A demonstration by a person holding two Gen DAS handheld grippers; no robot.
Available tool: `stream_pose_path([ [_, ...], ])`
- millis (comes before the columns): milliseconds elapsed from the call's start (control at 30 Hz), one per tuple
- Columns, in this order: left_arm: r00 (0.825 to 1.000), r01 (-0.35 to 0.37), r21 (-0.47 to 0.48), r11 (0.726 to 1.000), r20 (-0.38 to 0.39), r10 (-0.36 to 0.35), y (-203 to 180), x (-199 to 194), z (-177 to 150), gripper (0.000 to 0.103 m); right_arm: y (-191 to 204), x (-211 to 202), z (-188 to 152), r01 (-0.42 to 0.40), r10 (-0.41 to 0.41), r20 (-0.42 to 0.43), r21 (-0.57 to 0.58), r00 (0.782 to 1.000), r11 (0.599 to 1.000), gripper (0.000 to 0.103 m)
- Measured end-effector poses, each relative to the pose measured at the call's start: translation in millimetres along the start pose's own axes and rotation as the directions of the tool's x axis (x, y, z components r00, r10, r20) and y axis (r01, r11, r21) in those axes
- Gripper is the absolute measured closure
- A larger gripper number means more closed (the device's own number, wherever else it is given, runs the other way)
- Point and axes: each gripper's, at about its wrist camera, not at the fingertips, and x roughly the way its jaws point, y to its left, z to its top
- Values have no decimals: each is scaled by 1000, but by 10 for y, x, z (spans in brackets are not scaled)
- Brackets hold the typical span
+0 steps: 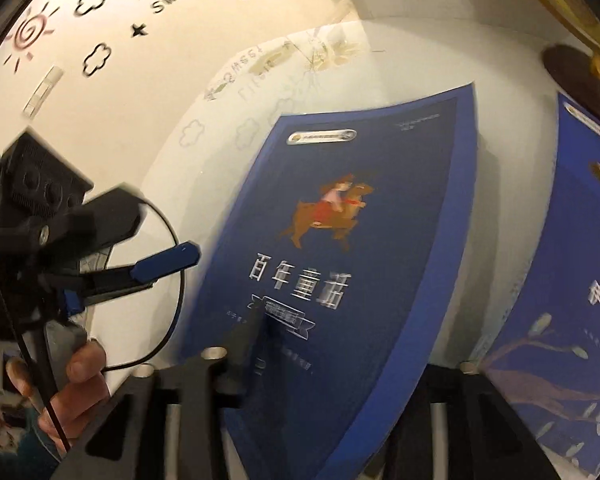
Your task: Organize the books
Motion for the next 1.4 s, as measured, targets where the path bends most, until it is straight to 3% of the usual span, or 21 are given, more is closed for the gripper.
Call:
stream_pose_path([
  [167,993,-86,-7,996,83,86,-80,-355,45,2,-114,-364,-76,51,-52,41,22,998,998,49],
  [267,980,-181,70,981,102,173,-377,-420,33,2,-161,-663,-245,65,-67,81,21,994,998,48],
  [333,974,-217,131,967,101,205,-622,-372,-31,2,-252,-889,-413,121,-123,103,21,987,992,48],
  [433,962,-269,243,932,110,249,-1076,-229,-210,2,-395,-1160,-610,204,-207,120,35,971,978,48],
  [567,941,-338,381,861,154,301,-1780,26,-538,2,-733,-1663,-880,261,-276,151,112,949,959,48],
  [733,917,-398,500,769,219,332,-2647,364,-971,1,-1108,-2410,-1065,350,-385,239,177,891,920,48],
  [833,915,-402,510,761,246,319,-3111,567,-1209,1,-1295,-2825,-1124,409,-450,276,194,849,892,48],
  [933,897,-439,484,757,289,335,-3480,791,-1425,1,-1549,-3186,-1193,496,-535,280,202,797,845,48],
  [1000,873,-483,482,731,328,360,-3747,977,-1576,1,-1745,-3385,-1256,540,-578,277,207,768,816,48],
  [1067,852,-520,492,698,363,378,-3984,1148,-1721,1,-1988,-3575,-1352,559,-599,277,214,752,801,48],
  [1233,777,-629,531,568,436,453,-4509,1764,-2072,1,-2888,-4017,-1700,588,-650,223,287,727,756,48],
  [1300,778,-628,568,532,430,459,-4648,1971,-2213,1,-3152,-4145,-1843,602,-670,205,311,713,735,48],
  [1400,797,-597,624,505,388,463,-4812,2234,-2394,1,-3515,-4315,-2045,602,-683,171,355,710,715,48],
])
